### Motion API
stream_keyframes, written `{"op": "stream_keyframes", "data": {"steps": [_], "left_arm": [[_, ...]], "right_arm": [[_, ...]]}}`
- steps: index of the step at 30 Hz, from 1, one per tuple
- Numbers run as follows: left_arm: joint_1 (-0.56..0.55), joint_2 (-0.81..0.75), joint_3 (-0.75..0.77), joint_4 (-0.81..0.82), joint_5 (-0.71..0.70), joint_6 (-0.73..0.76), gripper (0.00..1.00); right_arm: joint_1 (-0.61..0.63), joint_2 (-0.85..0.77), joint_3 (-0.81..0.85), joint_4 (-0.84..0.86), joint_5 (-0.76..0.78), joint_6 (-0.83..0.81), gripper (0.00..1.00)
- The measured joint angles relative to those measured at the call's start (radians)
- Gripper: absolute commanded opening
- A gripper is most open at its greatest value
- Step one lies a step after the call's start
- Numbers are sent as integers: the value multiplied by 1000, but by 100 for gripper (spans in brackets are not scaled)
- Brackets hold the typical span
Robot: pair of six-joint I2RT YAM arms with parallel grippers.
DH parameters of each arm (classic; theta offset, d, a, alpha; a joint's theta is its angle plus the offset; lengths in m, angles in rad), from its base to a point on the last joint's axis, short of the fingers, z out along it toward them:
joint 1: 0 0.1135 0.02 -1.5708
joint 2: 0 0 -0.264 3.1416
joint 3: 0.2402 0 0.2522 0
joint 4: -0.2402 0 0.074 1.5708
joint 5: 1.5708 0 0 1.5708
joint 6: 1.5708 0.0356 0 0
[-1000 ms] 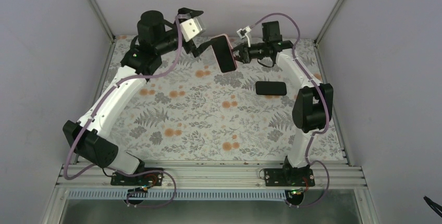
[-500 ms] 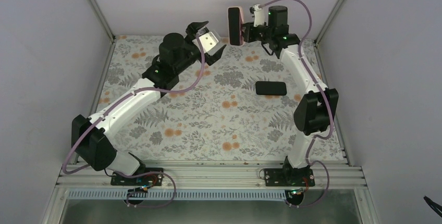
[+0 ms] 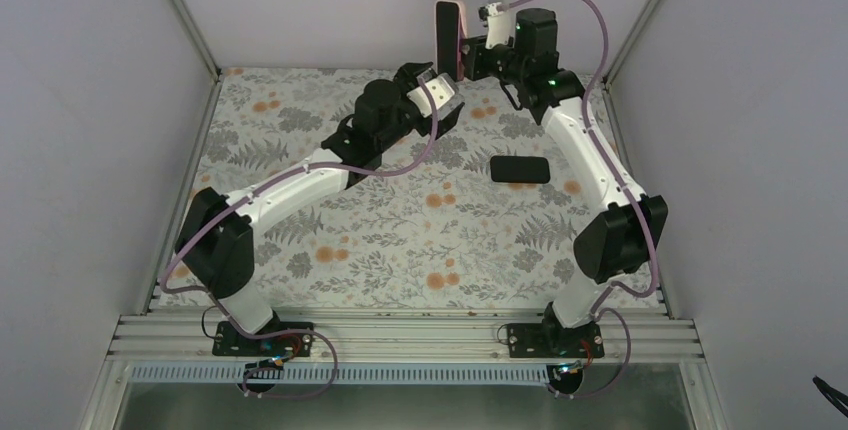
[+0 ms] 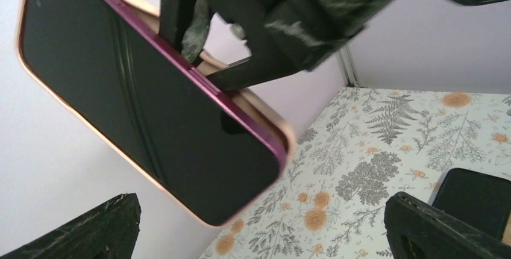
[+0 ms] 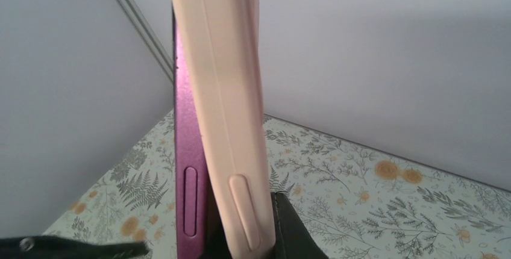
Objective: Take the phone out of the phone case
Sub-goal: Remove the phone case from the phone.
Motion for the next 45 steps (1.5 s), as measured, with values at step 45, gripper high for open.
{"op": "stream_keyframes", "data": {"steps": [45], "left_arm": [[1,91,83,16,-112,-97,100]], "right_arm": [[21,-59,-72,35,-24,23,3]]}}
